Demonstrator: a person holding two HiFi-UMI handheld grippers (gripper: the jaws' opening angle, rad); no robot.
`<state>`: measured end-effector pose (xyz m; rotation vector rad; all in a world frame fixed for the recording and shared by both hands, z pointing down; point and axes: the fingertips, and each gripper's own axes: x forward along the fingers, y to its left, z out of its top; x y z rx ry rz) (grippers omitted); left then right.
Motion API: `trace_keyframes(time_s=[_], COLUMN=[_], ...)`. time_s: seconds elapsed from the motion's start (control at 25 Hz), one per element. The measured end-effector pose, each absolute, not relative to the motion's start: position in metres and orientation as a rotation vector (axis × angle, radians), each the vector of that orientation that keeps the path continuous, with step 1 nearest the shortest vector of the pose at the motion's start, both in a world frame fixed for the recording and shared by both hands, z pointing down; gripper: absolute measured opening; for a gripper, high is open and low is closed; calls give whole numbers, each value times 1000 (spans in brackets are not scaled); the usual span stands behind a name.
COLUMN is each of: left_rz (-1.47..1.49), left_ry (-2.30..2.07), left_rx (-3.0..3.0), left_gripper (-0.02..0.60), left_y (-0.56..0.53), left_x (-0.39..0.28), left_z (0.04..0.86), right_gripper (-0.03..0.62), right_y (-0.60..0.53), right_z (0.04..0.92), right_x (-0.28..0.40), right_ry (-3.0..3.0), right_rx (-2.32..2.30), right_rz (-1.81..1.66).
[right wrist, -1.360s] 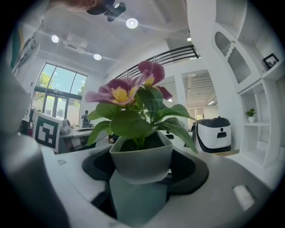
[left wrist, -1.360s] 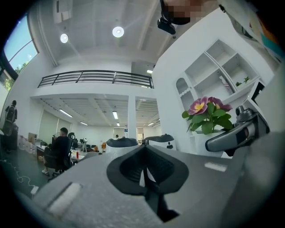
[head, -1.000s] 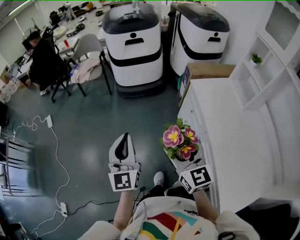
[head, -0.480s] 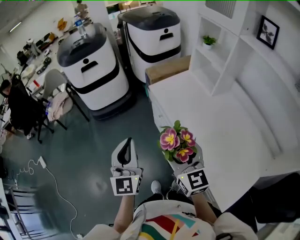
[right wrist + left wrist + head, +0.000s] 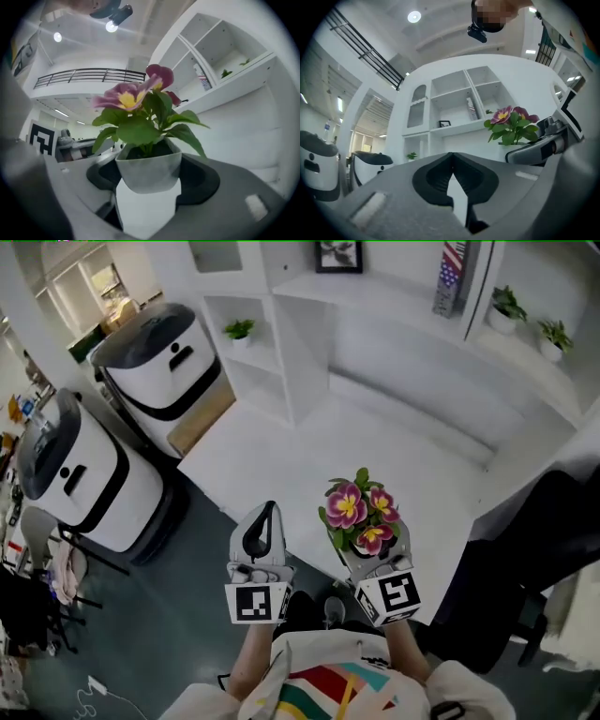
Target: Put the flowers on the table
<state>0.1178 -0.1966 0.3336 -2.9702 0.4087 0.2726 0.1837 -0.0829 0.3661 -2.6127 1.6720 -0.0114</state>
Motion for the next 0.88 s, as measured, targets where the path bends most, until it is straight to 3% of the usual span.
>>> trace_keyframes(time_s=[0.4,0.88], left_rz=[316,274], left_ry=[-261,-832], left_rx=[-3009,-2952], left_gripper=[4,5], left_y=[-93,-20], left_x=[247,293], left_z=[312,320], right_gripper=[339,339], right_y=[45,115], right_z=[356,361], right_x=[260,259], right_ry=[1012,436], right_rx=[-2942,-3114], right_rz=[13,-45])
